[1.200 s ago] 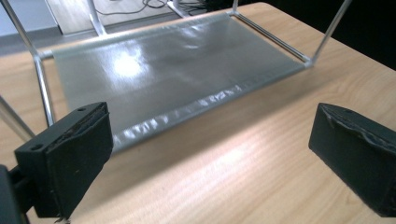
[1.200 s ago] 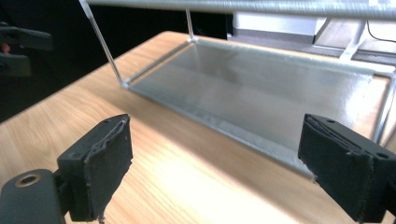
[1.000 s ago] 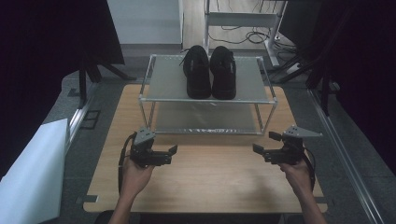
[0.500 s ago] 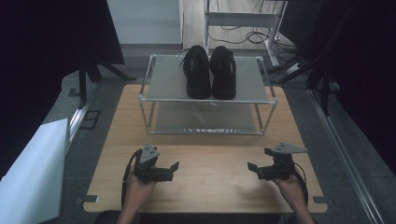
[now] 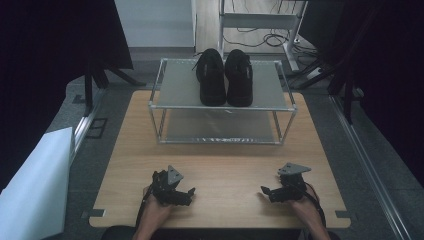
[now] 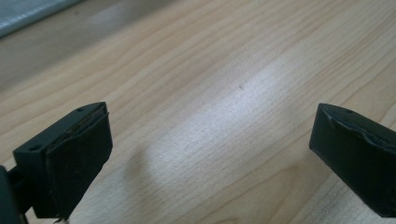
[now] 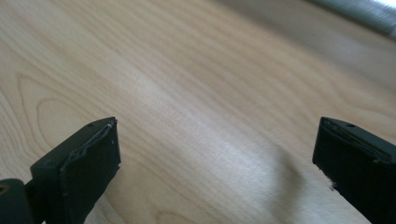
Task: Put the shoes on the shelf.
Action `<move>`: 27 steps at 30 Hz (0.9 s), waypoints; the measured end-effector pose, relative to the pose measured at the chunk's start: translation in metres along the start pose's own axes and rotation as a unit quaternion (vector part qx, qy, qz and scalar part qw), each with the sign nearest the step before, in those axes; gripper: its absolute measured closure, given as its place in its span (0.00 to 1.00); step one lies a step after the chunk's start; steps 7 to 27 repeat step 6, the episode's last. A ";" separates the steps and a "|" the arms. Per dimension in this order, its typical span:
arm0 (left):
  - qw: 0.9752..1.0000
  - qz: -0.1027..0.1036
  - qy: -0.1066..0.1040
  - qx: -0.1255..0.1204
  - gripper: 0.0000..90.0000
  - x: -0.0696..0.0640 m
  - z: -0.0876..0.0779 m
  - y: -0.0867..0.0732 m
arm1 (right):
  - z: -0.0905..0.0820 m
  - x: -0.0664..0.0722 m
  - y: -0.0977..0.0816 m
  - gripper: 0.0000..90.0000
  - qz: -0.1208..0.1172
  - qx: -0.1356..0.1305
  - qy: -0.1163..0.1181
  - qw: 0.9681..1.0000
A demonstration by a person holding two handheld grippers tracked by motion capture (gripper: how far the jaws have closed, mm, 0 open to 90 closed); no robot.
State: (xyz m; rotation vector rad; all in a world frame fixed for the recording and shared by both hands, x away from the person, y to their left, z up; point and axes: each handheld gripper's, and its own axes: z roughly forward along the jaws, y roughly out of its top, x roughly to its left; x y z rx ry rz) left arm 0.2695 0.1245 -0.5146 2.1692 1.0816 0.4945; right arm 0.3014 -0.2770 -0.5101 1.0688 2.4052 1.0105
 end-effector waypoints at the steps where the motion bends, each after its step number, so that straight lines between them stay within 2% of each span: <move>1: 1.000 0.000 -0.001 0.003 0.00 -0.001 0.001 0.000 | 0.002 0.001 -0.001 0.01 -0.002 0.008 0.002 1.000; 4: 1.000 0.003 0.000 0.016 0.00 -0.002 0.006 -0.002 | 0.008 0.002 -0.003 0.00 -0.007 0.023 0.005 1.000; 5: 1.000 0.001 -0.002 0.015 0.00 -0.002 0.006 -0.002 | 0.008 0.002 -0.004 0.00 -0.002 0.024 0.010 1.000; 27: 1.000 -0.001 -0.003 0.014 0.00 -0.001 0.006 -0.001 | 0.009 0.002 -0.004 0.00 -0.002 0.022 0.008 1.000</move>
